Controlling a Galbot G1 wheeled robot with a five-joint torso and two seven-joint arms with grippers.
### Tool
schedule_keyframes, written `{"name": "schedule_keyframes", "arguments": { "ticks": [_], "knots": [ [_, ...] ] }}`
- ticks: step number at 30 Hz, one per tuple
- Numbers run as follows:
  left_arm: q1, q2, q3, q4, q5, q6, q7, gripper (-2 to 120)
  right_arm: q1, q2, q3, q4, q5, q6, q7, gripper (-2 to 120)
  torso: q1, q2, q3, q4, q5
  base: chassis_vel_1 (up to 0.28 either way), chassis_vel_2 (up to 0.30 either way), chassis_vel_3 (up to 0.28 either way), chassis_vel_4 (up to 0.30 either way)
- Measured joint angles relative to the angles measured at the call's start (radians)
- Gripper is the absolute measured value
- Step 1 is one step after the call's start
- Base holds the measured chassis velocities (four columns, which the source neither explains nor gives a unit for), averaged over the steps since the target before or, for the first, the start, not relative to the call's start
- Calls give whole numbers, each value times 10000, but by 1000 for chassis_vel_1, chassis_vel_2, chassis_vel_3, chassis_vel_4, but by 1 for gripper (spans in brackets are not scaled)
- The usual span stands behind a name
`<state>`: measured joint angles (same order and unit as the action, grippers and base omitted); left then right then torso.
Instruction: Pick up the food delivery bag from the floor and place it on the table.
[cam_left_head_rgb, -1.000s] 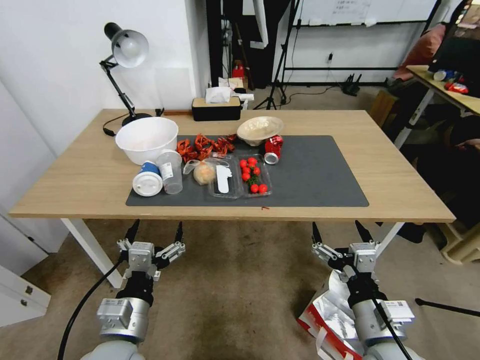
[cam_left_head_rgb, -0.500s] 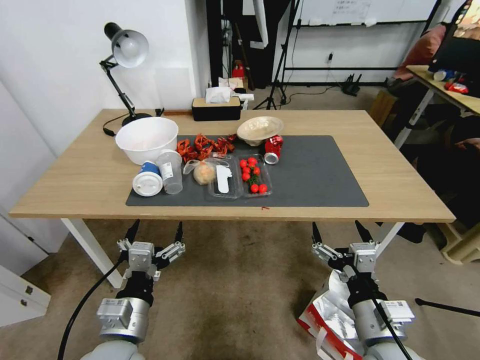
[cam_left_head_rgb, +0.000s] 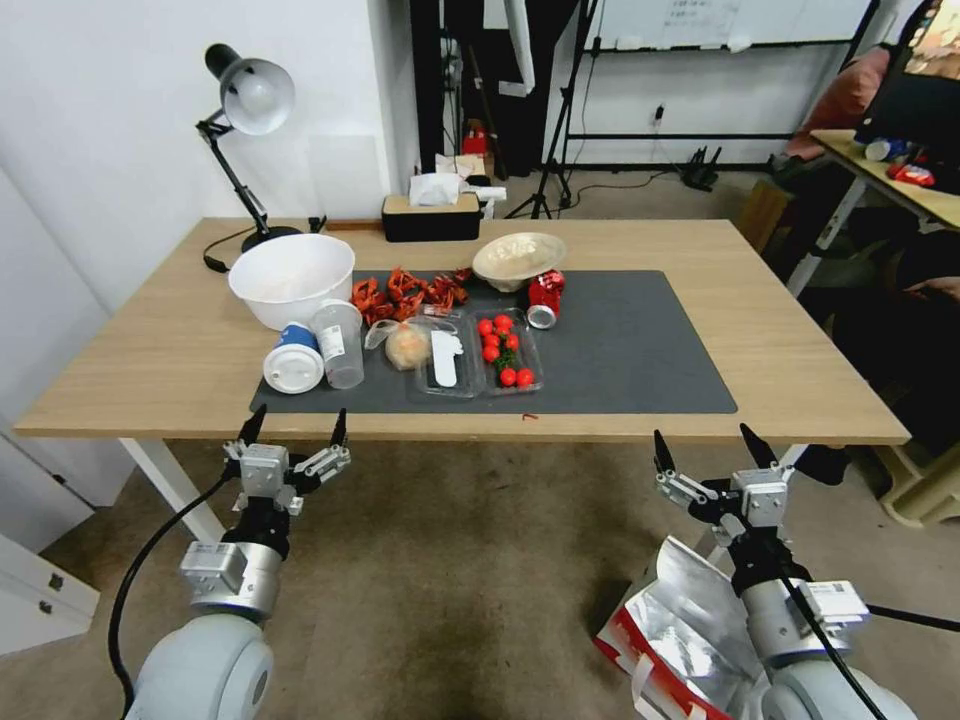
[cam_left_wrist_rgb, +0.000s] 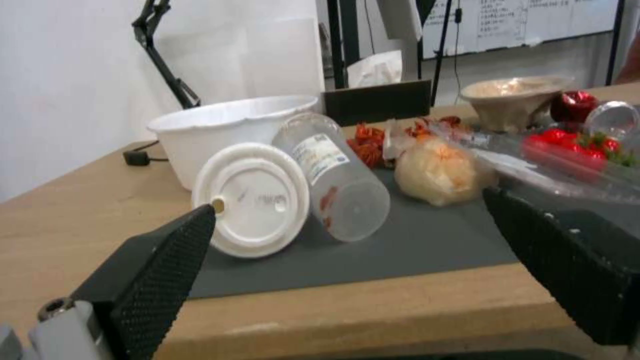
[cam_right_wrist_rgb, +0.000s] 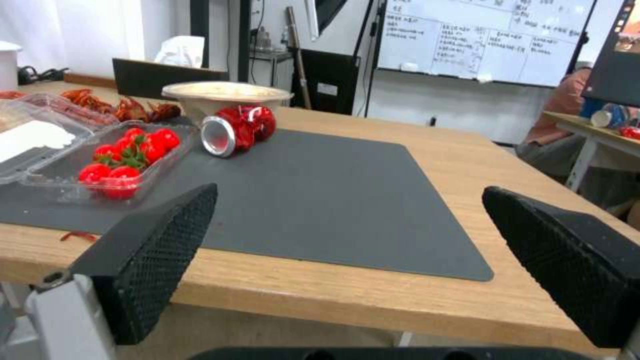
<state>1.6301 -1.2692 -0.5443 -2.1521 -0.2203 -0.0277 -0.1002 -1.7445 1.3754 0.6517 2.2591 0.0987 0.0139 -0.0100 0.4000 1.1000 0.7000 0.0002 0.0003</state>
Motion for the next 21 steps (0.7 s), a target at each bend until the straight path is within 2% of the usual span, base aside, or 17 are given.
{"name": "schedule_keyframes", "arguments": {
  "ticks": [4, 10, 17, 21],
  "knots": [
    [133, -18, 2, -3, 132, -40, 6, 100, 9, -65, 110, 20, 41, 11, 7, 100, 0, -1, 1, 0, -3, 0, 0, 0, 0],
    [262, -62, -7, 48, 281, -510, -12, 98, 15, 0, 145, 66, 55, 122, 5, 100, 0, 0, 0, -2, -3, 0, 0, 0, 0],
    [454, -77, -17, -80, 377, -417, -165, 98, 43, 110, 124, 57, 54, 158, 14, 100, -41, -86, -47, -3, -3, 0, 0, 0, 0],
    [517, -117, 26, -99, 385, -376, -178, 98, 46, 150, 128, 36, 54, 189, 20, 100, -123, -269, -145, -2, -3, 0, 0, 0, 0]
  ]
}}
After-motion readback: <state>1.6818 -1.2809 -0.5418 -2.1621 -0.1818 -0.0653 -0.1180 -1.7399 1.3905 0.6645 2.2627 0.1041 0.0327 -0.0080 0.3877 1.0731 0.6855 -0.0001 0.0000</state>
